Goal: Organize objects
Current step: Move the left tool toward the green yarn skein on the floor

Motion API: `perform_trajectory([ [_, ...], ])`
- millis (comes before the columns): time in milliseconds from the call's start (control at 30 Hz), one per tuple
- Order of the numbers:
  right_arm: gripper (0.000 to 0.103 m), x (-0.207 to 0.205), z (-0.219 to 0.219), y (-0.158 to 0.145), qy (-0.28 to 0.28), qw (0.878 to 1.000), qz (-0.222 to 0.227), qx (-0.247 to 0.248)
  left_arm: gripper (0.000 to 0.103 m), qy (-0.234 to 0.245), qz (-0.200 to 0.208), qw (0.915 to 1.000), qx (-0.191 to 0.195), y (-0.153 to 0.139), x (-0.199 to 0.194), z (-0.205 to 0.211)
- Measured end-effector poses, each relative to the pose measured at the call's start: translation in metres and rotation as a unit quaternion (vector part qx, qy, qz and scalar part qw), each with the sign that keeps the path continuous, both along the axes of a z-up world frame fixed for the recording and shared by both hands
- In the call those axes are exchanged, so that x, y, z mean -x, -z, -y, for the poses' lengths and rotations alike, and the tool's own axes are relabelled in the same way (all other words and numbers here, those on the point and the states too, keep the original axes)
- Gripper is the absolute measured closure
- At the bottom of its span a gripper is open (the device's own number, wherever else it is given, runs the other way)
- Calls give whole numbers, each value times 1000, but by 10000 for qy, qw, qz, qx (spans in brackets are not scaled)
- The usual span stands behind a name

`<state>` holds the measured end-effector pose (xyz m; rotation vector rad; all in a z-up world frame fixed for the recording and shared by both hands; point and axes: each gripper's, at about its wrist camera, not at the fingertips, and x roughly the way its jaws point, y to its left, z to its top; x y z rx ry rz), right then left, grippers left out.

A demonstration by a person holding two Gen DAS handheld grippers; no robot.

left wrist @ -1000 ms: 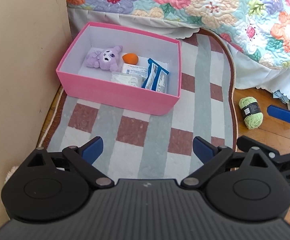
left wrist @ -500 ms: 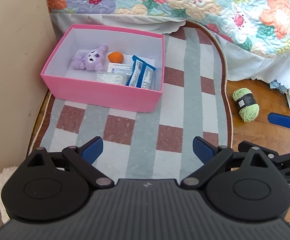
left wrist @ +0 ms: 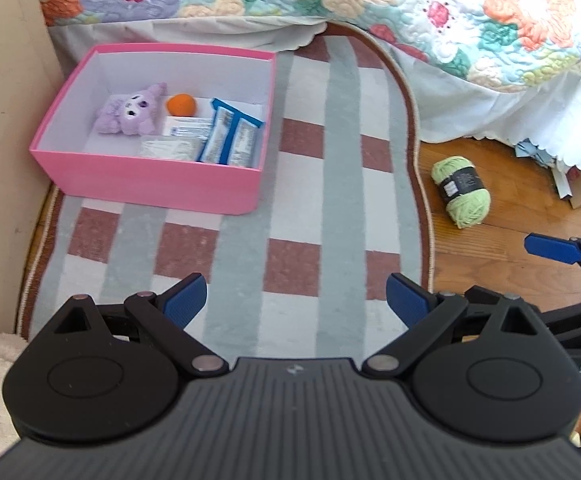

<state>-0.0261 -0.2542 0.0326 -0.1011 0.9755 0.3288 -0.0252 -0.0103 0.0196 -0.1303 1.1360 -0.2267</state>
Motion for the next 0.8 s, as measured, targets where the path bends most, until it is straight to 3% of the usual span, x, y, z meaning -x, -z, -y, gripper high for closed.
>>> perform_trajectory([
  [167, 4, -2, 18, 6, 138, 9998, 99, 45, 6, 294, 31, 9995, -63, 8, -5, 24],
  [367, 4, -2, 46, 16, 108, 9989, 389, -257, 7, 640, -184, 9975, 229, 23, -23, 42],
  [467, 4, -6, 62, 26, 245, 9984, 368, -348, 7, 696, -43, 9976, 44, 23, -29, 49],
  [567, 4, -9, 74, 35, 347, 9980, 378, -379, 7, 749, 12, 9969, 241, 25, -39, 55],
  [800, 4, -12, 85, 55, 229, 9949, 970, -140, 6, 756, 147, 9963, 386, 40, -58, 84],
])
